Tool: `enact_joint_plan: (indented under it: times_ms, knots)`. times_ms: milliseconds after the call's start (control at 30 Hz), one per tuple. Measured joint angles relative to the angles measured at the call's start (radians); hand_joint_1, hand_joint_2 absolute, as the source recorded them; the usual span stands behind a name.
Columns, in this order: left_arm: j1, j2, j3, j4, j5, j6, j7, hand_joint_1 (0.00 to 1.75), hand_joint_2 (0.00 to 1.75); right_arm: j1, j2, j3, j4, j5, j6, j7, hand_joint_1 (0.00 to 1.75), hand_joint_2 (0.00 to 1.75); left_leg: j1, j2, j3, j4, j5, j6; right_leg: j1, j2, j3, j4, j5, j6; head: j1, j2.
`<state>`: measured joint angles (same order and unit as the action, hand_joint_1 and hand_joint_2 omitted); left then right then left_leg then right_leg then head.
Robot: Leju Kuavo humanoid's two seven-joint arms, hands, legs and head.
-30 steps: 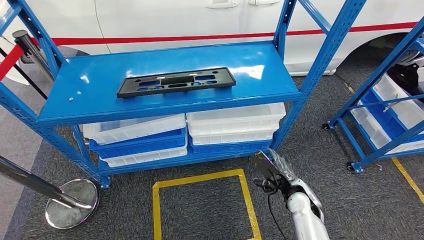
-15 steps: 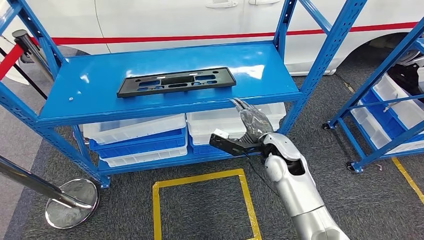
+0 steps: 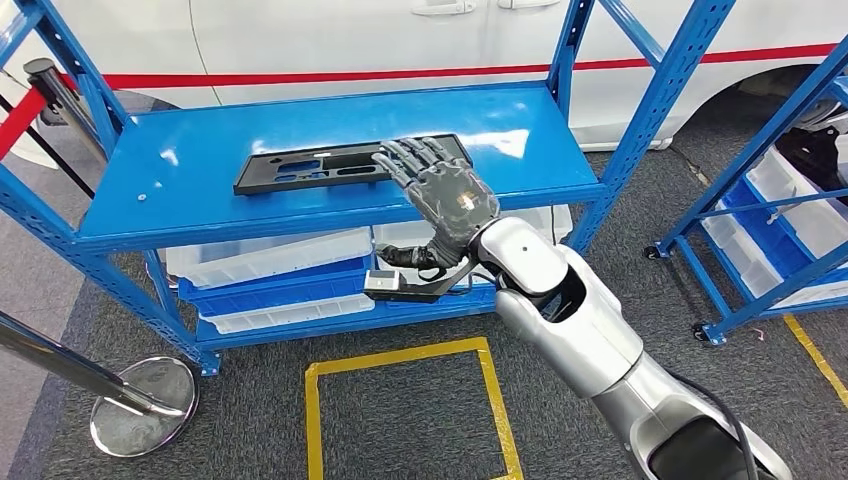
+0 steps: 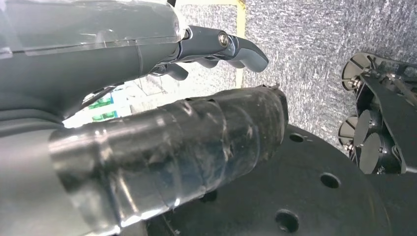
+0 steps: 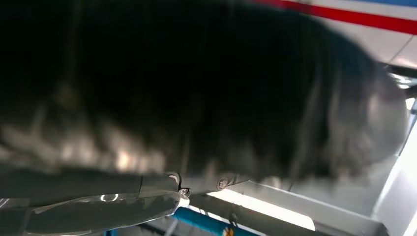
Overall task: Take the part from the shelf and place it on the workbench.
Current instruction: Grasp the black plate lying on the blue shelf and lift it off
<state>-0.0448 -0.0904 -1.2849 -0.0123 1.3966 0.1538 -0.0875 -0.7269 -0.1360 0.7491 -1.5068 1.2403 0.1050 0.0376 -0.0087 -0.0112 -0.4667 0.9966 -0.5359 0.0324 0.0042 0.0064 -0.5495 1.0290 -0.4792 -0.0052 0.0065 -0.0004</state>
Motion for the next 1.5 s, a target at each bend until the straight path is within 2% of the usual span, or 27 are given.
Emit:
enact_joint_plan:
  times_ms: [167, 433, 900, 1333, 1400, 1500]
  knots:
    - [-0.002, 0.002, -0.002, 0.002, 0.000, 0.000, -0.008, 0.00, 0.00, -0.071, -0.032, 0.108, -0.017, 0.064, -0.013, -0.005, 0.00, 0.00, 0.000, 0.000, 0.000, 0.000, 0.000, 0.000, 0.000, 0.000, 0.000, 0.000, 0.000, 0.000, 0.000, 0.000]
    - [-0.008, 0.005, -0.002, 0.004, 0.000, -0.007, -0.018, 0.00, 0.00, -0.107, -0.044, 0.178, -0.017, 0.081, 0.004, -0.012, 0.00, 0.00, 0.000, 0.000, 0.000, 0.000, 0.000, 0.000, 0.000, 0.000, 0.000, 0.000, 0.000, 0.000, 0.000, 0.000]
    - [-0.011, 0.008, -0.002, 0.004, 0.000, -0.003, -0.010, 0.00, 0.00, -0.112, -0.050, 0.233, -0.006, 0.069, 0.025, -0.015, 0.00, 0.00, 0.000, 0.000, 0.000, 0.000, 0.000, 0.000, 0.000, 0.000, -0.001, 0.000, 0.000, 0.000, 0.000, 0.000]
    - [-0.016, 0.015, -0.025, 0.005, 0.000, 0.018, -0.006, 0.00, 0.00, -0.142, -0.050, 0.279, 0.033, 0.028, 0.102, -0.029, 0.00, 0.00, -0.003, 0.000, -0.001, 0.006, 0.000, 0.001, -0.003, 0.000, -0.002, -0.002, 0.003, 0.003, 0.000, 0.000]
    - [-0.017, 0.019, -0.028, 0.006, 0.000, 0.028, -0.005, 0.00, 0.00, -0.146, -0.051, 0.285, 0.038, 0.026, 0.105, -0.029, 0.00, 0.00, -0.003, -0.001, -0.008, 0.003, -0.002, 0.006, -0.005, 0.000, -0.006, 0.005, 0.010, 0.007, 0.000, 0.000]
    - [-0.017, 0.021, -0.030, 0.007, 0.000, 0.047, 0.000, 0.00, 0.00, -0.152, -0.051, 0.291, 0.043, 0.024, 0.107, -0.029, 0.00, 0.00, 0.006, -0.002, 0.011, -0.018, -0.003, 0.022, -0.007, -0.001, -0.037, 0.056, 0.012, 0.016, 0.000, 0.000]
